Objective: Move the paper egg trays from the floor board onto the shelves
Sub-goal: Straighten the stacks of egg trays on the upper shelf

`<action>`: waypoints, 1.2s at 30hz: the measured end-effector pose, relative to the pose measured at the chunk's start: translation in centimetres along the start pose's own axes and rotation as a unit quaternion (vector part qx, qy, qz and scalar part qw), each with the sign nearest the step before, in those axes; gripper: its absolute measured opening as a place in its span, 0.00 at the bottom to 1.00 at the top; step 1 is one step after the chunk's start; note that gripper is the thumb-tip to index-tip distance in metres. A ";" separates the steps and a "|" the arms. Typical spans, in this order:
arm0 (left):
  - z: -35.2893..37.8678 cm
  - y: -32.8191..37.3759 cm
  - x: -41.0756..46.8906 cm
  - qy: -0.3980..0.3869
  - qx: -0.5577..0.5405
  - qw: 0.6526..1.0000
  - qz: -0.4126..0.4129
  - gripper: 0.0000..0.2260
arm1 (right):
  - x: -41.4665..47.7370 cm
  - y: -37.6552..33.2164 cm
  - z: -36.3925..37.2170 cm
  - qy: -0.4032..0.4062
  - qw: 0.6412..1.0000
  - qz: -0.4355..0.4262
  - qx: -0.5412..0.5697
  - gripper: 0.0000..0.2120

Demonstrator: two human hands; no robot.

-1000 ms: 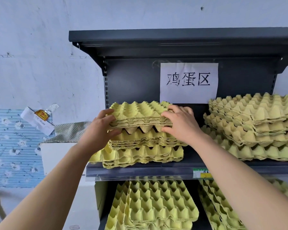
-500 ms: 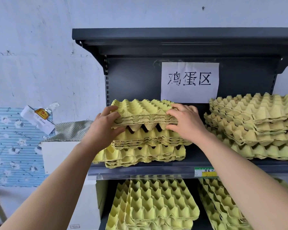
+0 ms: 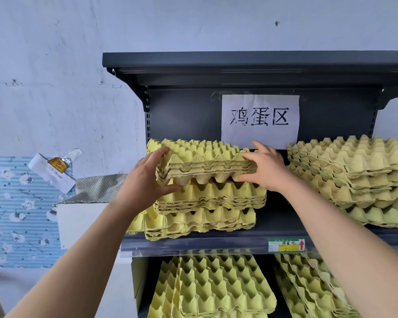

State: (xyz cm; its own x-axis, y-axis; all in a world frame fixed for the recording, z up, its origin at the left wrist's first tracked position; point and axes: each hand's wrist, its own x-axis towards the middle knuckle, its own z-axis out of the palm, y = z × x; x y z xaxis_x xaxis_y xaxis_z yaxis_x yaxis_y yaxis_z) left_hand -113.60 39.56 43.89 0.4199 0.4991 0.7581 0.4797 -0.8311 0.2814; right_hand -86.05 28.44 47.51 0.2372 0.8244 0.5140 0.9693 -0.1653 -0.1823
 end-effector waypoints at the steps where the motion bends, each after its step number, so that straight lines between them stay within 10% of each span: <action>1: 0.1 0.1 -0.1 0.006 0.004 1.000 0.004 0.42 | -0.4 -0.4 -0.4 -0.005 1.000 -0.009 0.023 0.38; 6: 0.2 1.7 0.2 0.027 0.003 0.999 0.033 0.44 | -1.9 -4.0 -1.1 0.007 0.985 -0.085 0.151 0.36; 23: -1.9 0.0 4.7 -0.053 0.124 0.982 0.132 0.39 | -1.9 -2.6 -4.0 0.094 0.970 -0.206 0.092 0.13; 36: 0.7 4.8 4.7 -0.051 0.127 0.984 0.110 0.32 | -3.6 -2.0 -5.0 -0.003 0.986 -0.136 0.097 0.40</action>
State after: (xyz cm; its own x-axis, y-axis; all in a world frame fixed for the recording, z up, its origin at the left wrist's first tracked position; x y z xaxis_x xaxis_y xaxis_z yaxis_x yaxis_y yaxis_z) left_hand -108.80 38.08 48.38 0.6042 0.3462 0.7177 0.5401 -0.8402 -0.0494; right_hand -88.54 23.13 50.19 -0.0303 0.8268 0.5616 0.9663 0.1680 -0.1952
